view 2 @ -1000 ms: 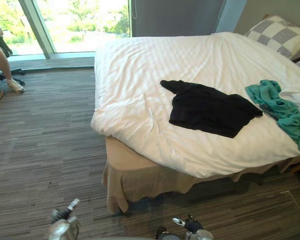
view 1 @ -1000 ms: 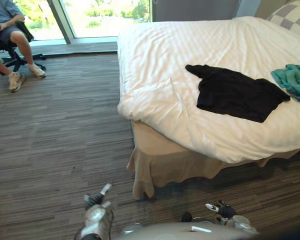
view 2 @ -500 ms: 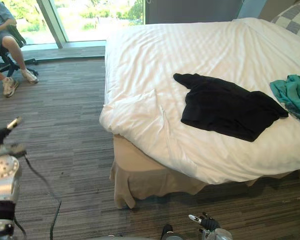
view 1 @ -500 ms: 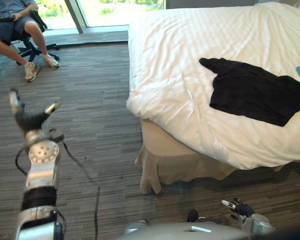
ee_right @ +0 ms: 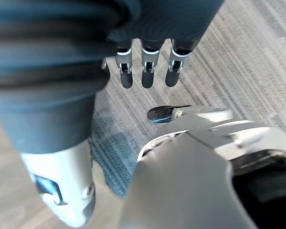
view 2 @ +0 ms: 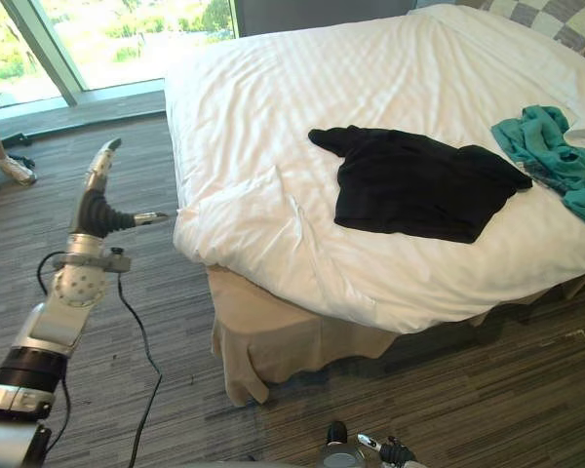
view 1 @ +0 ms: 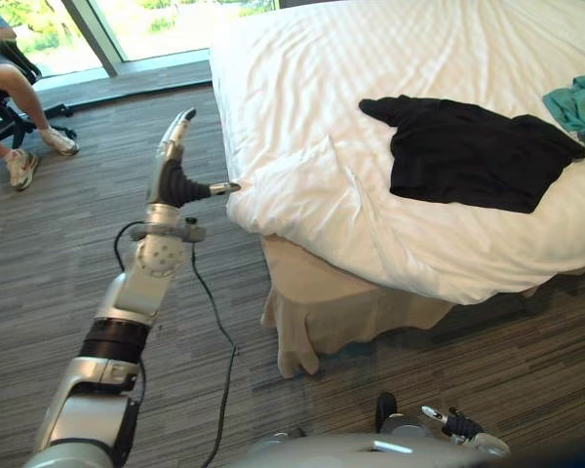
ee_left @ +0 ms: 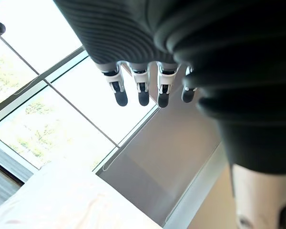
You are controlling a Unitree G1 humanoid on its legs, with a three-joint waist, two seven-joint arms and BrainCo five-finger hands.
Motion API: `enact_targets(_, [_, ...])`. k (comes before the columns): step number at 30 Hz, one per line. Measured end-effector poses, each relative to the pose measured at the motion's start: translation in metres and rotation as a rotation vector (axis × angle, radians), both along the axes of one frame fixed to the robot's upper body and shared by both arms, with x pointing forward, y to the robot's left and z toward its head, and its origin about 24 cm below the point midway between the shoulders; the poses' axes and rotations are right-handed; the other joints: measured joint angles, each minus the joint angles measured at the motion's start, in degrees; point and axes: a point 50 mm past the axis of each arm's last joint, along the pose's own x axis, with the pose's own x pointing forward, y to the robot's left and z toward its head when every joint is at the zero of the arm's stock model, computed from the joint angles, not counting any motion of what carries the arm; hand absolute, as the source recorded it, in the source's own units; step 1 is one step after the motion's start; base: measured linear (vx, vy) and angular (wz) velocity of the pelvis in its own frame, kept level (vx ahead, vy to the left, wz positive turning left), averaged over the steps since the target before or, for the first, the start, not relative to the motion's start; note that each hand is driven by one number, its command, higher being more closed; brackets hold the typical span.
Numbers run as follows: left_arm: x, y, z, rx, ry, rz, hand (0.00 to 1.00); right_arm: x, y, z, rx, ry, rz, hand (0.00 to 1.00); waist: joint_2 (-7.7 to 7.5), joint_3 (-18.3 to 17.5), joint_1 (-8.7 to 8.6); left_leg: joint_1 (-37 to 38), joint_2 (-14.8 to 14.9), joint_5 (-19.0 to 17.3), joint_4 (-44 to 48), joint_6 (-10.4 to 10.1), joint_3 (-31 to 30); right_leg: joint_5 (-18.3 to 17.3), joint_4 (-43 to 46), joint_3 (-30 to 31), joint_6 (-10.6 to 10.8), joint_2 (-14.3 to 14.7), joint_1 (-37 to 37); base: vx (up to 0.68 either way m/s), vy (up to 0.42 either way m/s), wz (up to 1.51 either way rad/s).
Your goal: Tidy the bed and pick cloth on bed and put in laundry
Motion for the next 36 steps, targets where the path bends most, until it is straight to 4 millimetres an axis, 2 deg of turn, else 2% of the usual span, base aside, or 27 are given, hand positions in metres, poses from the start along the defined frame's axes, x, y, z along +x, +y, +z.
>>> enact_targets(2, [0.006, 0.000, -0.008, 0.019, 0.059, 0.033, 0.00, 0.001, 0.002, 0.000, -0.003, 0.004, 0.016, 0.00, 0.19, 0.07, -0.48, -0.63, -0.02, -0.58, -0.01, 1.44, 0.78, 0.00, -0.17, 0.53, 0.00, 0.20, -1.07, -0.12, -0.045, -0.20])
enact_targets(5, [0.011, 0.000, -0.019, 0.040, 0.117, 0.067, 0.00, 0.001, 0.005, -0.001, -0.006, 0.010, 0.021, 0.00, 0.31, 0.34, -1.05, -1.16, -0.42, -0.44, -0.16, 1.76, 1.35, 0.00, -0.17, 1.40, -0.02, 0.03, -2.18, -0.11, -0.046, -0.20])
enact_targets(6, [0.013, -0.001, -0.026, 0.057, 0.145, 0.082, 0.00, 0.001, 0.004, -0.001, -0.013, 0.012, 0.019, 0.00, 0.45, 0.41, -1.76, -1.22, -0.49, -0.40, -0.17, 1.83, 1.43, -0.05, -0.18, 1.46, -0.09, -0.02, -2.32, -0.10, -0.048, -0.10])
enact_targets(10, [0.023, -0.009, -0.022, 0.078, 0.142, 0.112, 0.00, 0.009, 0.004, 0.002, -0.034, -0.010, 0.031, 0.00, 1.00, 1.34, -2.57, -3.08, -0.70, 0.15, -0.27, 2.44, 2.04, -0.49, -0.18, 1.58, -1.34, -0.13, -4.57, -0.10, -0.054, -0.11])
enact_targets(11, [0.025, -0.010, -0.019, 0.094, 0.131, 0.128, 0.00, 0.014, 0.004, 0.003, -0.043, -0.027, 0.034, 0.00, 1.33, 2.15, -3.35, -3.75, -0.63, 0.32, -0.30, 2.49, 2.32, -0.42, -0.17, 1.62, -1.45, -0.09, -5.34, -0.08, -0.051, -0.05])
enact_targets(13, [0.032, -0.013, -0.010, 0.102, 0.108, 0.143, 0.00, 0.022, 0.003, 0.006, -0.044, -0.055, 0.023, 0.00, 2.04, 3.38, -3.86, -5.14, -0.57, 0.70, -0.38, 2.29, 2.74, -0.25, -0.12, 1.79, -1.72, -0.11, -6.91, -0.06, -0.036, -0.06])
enact_targets(15, [0.039, -0.017, 0.007, 0.123, 0.049, 0.165, 0.00, 0.032, 0.003, 0.009, -0.048, -0.089, 0.014, 0.00, 2.28, 4.63, -4.16, -7.55, -0.58, 1.52, -0.14, 2.32, 2.89, 0.46, 0.15, 3.52, -2.32, -0.16, -9.45, -0.04, -0.027, -0.08])
enact_targets(17, [0.048, -0.026, 0.034, 0.132, -0.041, 0.176, 0.00, 0.046, 0.004, 0.013, -0.045, -0.134, -0.004, 0.00, 2.37, 6.91, -5.11, -9.74, -0.50, 2.37, -0.16, 2.35, 2.96, 1.31, 0.18, 3.66, -2.56, -0.06, -11.61, -0.02, -0.040, 0.02])
enact_targets(19, [0.052, -0.030, 0.042, 0.146, -0.058, 0.195, 0.00, 0.053, 0.003, 0.015, -0.046, -0.164, -0.008, 0.00, 2.68, 8.06, -5.64, -10.42, -0.49, 2.56, -0.10, 2.25, 3.39, 1.58, 0.19, 4.55, -2.64, 0.04, -12.65, 0.01, -0.021, -0.12])
enact_targets(22, [0.060, -0.023, 0.051, 0.168, -0.041, 0.303, 0.00, 0.069, 0.001, 0.023, -0.056, -0.242, -0.017, 0.00, 3.64, 10.16, -6.91, -11.24, -0.87, 2.72, 0.19, 2.09, 4.52, 1.86, 0.21, 5.95, -2.55, -0.24, -13.87, 0.03, -0.002, -0.17])
enact_targets(25, [0.067, -0.018, 0.072, 0.165, -0.046, 0.401, 0.00, 0.089, 0.005, 0.032, -0.051, -0.333, -0.025, 0.00, 3.98, 12.33, -7.57, -14.58, -1.83, 4.02, 0.95, 1.61, 4.71, 1.91, 1.29, 7.22, -2.50, -1.26, -17.75, 0.00, -0.002, -0.07])
enact_targets(26, [0.068, -0.017, 0.078, 0.164, -0.053, 0.429, 1.00, 0.095, 0.006, 0.035, -0.046, -0.362, -0.029, 0.00, 4.02, 13.26, -7.69, -15.15, -2.04, 4.50, 0.95, 1.47, 4.72, 1.91, 1.77, 7.42, -2.50, -1.59, -18.48, -0.02, -0.005, 0.05])
enact_targets(27, [0.069, -0.014, 0.085, 0.169, -0.048, 0.483, 1.00, 0.106, 0.007, 0.041, -0.044, -0.408, -0.030, 0.00, 4.05, 14.66, -8.01, -16.39, -2.32, 5.17, 0.92, 1.43, 4.78, 1.90, 2.33, 7.64, -2.50, -1.94, -20.03, -0.03, -0.008, 0.03])
enact_targets(30, [0.072, -0.005, 0.088, 0.168, 0.017, 0.598, 1.00, 0.132, 0.010, 0.059, -0.046, -0.544, -0.038, 0.00, 4.09, 17.20, -7.99, -19.85, -2.27, 5.98, 0.83, 1.50, 6.27, 2.11, 3.33, 8.86, -2.80, -1.81, -24.32, -0.02, -0.022, -0.04])
enact_targets(32, [0.072, -0.005, 0.089, 0.163, 0.028, 0.618, 1.00, 0.139, 0.010, 0.066, -0.044, -0.595, -0.054, 0.00, 4.03, 17.91, -7.93, -21.00, -2.25, 6.32, 0.80, 1.53, 6.66, 2.20, 3.80, 9.31, -2.92, -1.78, -25.86, -0.01, -0.029, -0.06])
enact_targets(36, [0.075, -0.009, 0.108, 0.122, -0.008, 0.634, 1.00, 0.153, 0.016, 0.077, -0.040, -0.662, -0.034, 0.00, 3.99, 18.86, -7.57, -22.35, -2.14, 6.38, 0.75, 1.51, 7.54, 2.27, 4.45, 9.95, -3.02, -1.59, -27.82, -0.01, -0.014, -0.04])
